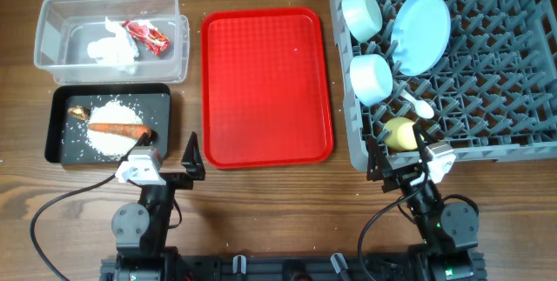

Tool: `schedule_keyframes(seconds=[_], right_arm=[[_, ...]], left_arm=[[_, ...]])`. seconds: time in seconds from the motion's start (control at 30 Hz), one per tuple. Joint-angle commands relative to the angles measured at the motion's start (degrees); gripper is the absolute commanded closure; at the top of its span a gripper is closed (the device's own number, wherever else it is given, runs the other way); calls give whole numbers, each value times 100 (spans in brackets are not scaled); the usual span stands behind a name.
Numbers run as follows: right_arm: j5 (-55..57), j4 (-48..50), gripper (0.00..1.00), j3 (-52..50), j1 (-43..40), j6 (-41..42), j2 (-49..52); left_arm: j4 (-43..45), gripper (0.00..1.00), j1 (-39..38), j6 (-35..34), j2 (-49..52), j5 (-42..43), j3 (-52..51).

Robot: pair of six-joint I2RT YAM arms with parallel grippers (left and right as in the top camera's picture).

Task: Sort waste into correct bins and load items into the dishwasher rack

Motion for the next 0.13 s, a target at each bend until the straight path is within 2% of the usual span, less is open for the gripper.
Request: schedule_keyframes(seconds=[0.0,0.1], right_arm=[[-72,11,0,-11,17,-98,-28],[-72,11,0,-11,17,-101,-28]], left_arm=[[-26,0,11,96,-50,-74,-31],[-26,0,11,96,-50,-76,-31]])
